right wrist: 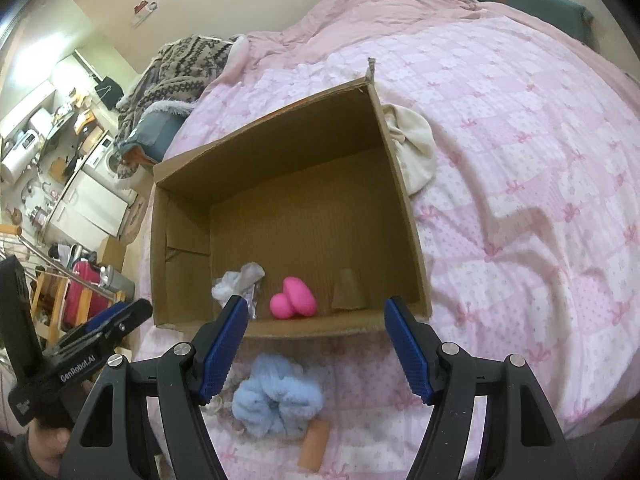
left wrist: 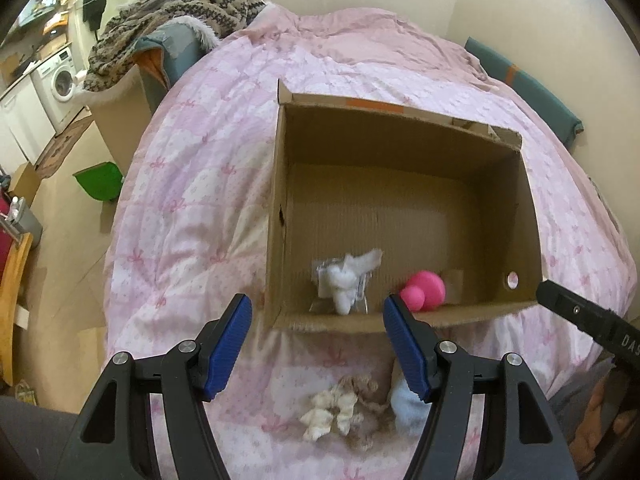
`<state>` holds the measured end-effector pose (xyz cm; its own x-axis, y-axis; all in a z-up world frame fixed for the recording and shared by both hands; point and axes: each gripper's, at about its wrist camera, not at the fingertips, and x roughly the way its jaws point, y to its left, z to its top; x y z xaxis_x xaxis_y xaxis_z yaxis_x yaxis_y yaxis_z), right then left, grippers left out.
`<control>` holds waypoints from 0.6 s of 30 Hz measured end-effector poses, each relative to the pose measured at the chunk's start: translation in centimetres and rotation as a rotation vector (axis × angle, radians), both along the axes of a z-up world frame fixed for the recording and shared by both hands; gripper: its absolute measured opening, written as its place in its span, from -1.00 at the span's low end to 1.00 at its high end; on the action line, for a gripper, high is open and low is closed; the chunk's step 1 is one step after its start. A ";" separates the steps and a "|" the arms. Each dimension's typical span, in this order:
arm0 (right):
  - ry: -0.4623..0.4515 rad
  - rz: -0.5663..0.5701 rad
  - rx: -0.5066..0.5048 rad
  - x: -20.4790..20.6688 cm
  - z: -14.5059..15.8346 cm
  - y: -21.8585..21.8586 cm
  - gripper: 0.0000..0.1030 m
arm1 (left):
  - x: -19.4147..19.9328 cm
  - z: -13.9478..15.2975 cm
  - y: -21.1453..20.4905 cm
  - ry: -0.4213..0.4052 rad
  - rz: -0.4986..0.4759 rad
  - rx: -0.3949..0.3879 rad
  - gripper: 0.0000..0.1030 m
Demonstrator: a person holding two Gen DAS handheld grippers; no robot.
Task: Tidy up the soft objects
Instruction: 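Withdraw both open tools from the box toward the remaining items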
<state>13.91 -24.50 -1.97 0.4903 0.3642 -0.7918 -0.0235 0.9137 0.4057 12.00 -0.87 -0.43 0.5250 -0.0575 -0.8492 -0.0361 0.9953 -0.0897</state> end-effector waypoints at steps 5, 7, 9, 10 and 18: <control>0.016 -0.003 0.011 -1.2 -0.3 0.1 0.45 | -1.2 -0.1 -0.2 0.011 -0.004 -0.001 0.27; 0.023 0.000 0.013 -1.7 -0.5 0.3 0.45 | -1.7 -0.3 -0.5 0.021 -0.012 -0.004 0.27; 0.029 0.009 0.009 -2.1 -0.6 0.5 0.45 | -2.3 -0.4 -0.6 0.022 -0.013 -0.001 0.27; 0.031 0.012 0.006 -2.2 -0.6 0.7 0.45 | -2.6 -0.5 -0.7 0.024 -0.014 -0.002 0.27; 0.049 0.039 0.001 -4.0 -1.1 1.4 0.45 | -4.2 -1.1 -0.3 0.059 0.000 -0.026 0.27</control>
<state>9.92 -23.11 -3.07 0.4366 0.3833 -0.8139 -0.0396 0.9120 0.4082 7.84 -1.13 -1.54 0.4738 -0.0797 -0.8770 -0.0420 0.9927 -0.1129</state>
